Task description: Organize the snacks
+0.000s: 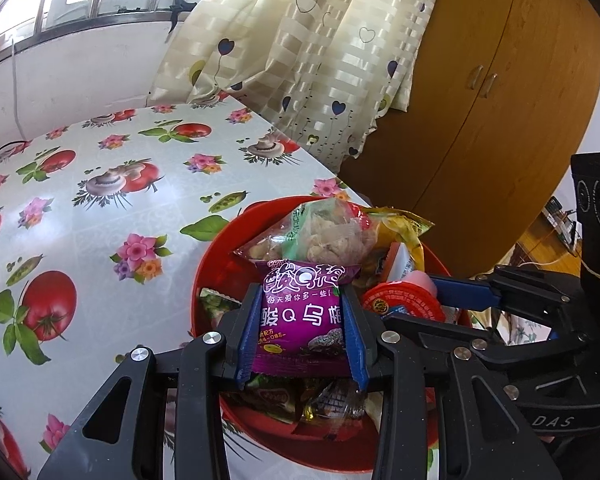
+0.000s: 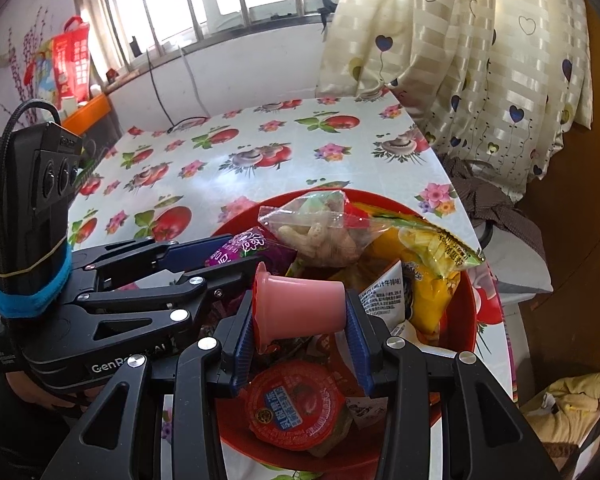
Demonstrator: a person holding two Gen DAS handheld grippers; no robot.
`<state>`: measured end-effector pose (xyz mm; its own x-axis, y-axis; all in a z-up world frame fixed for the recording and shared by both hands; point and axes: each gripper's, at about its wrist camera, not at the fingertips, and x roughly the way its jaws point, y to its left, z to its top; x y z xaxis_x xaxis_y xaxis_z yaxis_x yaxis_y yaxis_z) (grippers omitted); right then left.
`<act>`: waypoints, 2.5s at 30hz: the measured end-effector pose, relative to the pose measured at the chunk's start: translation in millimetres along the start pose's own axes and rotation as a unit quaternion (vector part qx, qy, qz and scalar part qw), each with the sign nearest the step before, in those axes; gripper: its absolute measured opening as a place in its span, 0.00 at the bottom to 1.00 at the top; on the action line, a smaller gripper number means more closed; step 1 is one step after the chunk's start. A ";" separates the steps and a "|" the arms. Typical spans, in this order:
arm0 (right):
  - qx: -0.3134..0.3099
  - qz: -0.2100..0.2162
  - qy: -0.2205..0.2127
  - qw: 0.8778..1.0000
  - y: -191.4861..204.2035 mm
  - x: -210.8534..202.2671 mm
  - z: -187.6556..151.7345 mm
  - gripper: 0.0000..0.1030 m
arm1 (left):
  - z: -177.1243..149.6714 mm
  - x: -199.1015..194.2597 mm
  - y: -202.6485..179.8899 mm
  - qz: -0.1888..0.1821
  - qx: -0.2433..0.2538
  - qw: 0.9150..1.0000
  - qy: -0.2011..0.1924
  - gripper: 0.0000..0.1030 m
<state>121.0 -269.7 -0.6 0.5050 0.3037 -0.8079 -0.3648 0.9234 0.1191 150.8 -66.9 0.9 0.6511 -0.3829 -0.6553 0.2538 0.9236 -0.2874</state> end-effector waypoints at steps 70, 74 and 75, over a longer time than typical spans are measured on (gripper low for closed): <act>-0.020 -0.033 -0.025 0.999 26.8 -56.7 -42.5 0.45 | -39.5 -62.2 -36.8 0.040 0.014 0.999 0.009 0.32; -0.022 -0.042 -0.028 0.998 32.4 -63.1 -49.6 0.47 | -45.7 -65.5 -40.5 0.042 0.013 0.999 0.014 0.37; -0.022 -0.045 -0.029 0.998 33.9 -64.7 -51.3 0.47 | -47.6 -66.6 -41.9 0.042 0.013 0.999 0.015 0.37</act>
<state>35.8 -270.1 26.0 0.5809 0.2338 -0.7797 -0.3496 0.9367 0.0203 62.8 -81.1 23.3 0.6492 -0.3042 -0.6971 0.2182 0.9525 -0.2124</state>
